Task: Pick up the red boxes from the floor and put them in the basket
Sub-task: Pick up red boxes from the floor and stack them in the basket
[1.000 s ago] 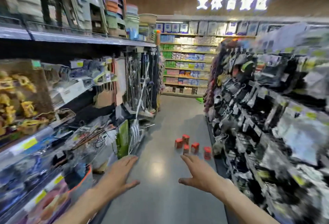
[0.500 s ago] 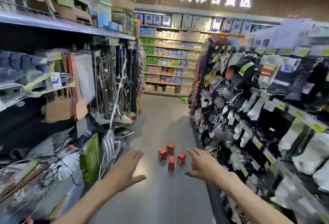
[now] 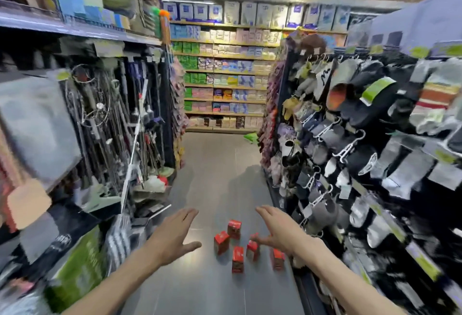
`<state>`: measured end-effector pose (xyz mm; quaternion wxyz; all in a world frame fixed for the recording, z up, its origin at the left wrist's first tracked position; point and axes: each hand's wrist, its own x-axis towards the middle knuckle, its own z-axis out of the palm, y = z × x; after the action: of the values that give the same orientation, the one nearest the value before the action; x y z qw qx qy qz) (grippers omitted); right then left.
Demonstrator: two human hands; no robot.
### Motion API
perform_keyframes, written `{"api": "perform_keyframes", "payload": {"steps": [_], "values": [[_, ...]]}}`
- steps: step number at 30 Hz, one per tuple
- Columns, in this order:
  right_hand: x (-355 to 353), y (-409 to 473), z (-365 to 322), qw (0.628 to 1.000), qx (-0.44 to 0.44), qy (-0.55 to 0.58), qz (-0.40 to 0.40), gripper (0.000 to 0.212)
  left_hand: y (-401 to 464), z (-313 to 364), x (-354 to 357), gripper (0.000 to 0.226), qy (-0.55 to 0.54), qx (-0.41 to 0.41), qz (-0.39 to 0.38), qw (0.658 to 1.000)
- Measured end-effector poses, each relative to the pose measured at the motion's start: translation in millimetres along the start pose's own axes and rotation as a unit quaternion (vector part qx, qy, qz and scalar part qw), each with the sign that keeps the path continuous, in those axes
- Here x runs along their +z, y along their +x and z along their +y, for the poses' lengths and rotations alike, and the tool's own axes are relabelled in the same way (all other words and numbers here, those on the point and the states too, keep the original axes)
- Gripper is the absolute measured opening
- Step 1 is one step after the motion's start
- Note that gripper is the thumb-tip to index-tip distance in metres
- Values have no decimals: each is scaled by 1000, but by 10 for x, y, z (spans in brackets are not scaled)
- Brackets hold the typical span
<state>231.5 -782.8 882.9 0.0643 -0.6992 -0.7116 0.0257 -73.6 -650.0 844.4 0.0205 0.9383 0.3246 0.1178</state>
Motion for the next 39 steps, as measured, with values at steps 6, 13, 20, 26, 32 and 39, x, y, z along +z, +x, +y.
{"api": "perform_keyframes", "payload": {"steps": [6, 13, 20, 26, 32, 39], "values": [[-64, 1451, 963, 1000, 13, 15, 1, 108, 1492, -631, 260, 90, 9, -9, 5, 1000], [319, 2999, 1934, 999, 31, 39, -14, 99, 2968, -1368, 969, 87, -16, -13, -5, 1000], [1241, 4760, 2937, 996, 51, 57, -35, 99, 4543, -2258, 2319, 80, -41, -20, -32, 998], [2313, 6066, 3672, 990, 75, 91, -80, 81, 5548, -2917, 3564, 82, -90, -57, -85, 991], [3670, 6895, 4342, 979, 51, 130, -147, 81, 5975, -3246, 5063, 81, -125, -119, -124, 977], [5672, 7365, 5001, 969, 5, 167, -183, 79, 5977, -3400, 7505, 93, -158, -207, -176, 949]]}}
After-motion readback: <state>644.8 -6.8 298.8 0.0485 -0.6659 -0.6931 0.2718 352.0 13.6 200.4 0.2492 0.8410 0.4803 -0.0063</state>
